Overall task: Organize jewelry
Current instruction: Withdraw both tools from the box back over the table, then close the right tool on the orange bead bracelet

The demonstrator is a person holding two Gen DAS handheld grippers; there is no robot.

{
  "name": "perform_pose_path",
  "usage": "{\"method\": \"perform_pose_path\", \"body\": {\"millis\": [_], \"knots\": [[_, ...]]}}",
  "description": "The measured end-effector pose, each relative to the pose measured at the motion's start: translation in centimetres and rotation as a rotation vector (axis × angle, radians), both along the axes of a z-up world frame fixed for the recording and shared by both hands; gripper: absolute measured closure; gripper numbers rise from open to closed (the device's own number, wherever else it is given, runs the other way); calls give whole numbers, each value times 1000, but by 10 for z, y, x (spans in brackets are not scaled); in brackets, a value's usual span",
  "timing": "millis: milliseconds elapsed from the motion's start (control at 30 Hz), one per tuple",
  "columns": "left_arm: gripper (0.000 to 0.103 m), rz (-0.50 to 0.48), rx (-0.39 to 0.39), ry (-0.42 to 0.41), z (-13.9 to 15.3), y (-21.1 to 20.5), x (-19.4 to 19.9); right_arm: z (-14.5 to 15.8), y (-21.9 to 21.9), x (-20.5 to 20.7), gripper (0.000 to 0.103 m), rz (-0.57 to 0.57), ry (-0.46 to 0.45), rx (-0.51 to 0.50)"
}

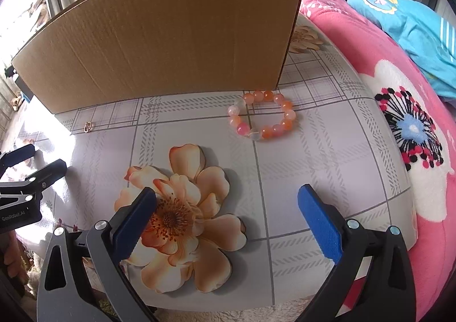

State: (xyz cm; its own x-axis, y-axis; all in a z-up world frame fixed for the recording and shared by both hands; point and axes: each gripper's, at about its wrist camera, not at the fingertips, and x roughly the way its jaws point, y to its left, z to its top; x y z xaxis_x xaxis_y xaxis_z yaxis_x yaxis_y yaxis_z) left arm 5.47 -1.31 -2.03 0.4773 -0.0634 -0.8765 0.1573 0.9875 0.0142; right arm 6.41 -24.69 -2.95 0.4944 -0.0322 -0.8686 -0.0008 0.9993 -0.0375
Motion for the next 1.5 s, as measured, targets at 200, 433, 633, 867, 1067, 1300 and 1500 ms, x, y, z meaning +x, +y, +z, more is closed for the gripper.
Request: {"method": "perform_pose_path", "body": {"millis": [200, 433, 633, 867, 1067, 1300, 1500], "knots": [[7, 12, 1, -3, 1, -2, -1, 0, -1, 2, 6, 6, 3, 3], [7, 15, 2, 4, 1, 2, 5, -2, 0, -2, 6, 8, -22, 2], [7, 10, 2, 16, 0, 5, 9, -3, 2, -11, 6, 37, -43, -1], [7, 4, 1, 10, -1, 6, 8, 24, -14, -12, 7, -2, -144, 135], [7, 3, 1, 7, -1, 7, 7, 34, -11, 6, 32, 51, -160, 209], [7, 4, 1, 3, -1, 6, 5, 21, -13, 31, 51, 51, -101, 185], [7, 5, 0, 5, -1, 7, 6, 14, -11, 33, 65, 54, -52, 175]]}}
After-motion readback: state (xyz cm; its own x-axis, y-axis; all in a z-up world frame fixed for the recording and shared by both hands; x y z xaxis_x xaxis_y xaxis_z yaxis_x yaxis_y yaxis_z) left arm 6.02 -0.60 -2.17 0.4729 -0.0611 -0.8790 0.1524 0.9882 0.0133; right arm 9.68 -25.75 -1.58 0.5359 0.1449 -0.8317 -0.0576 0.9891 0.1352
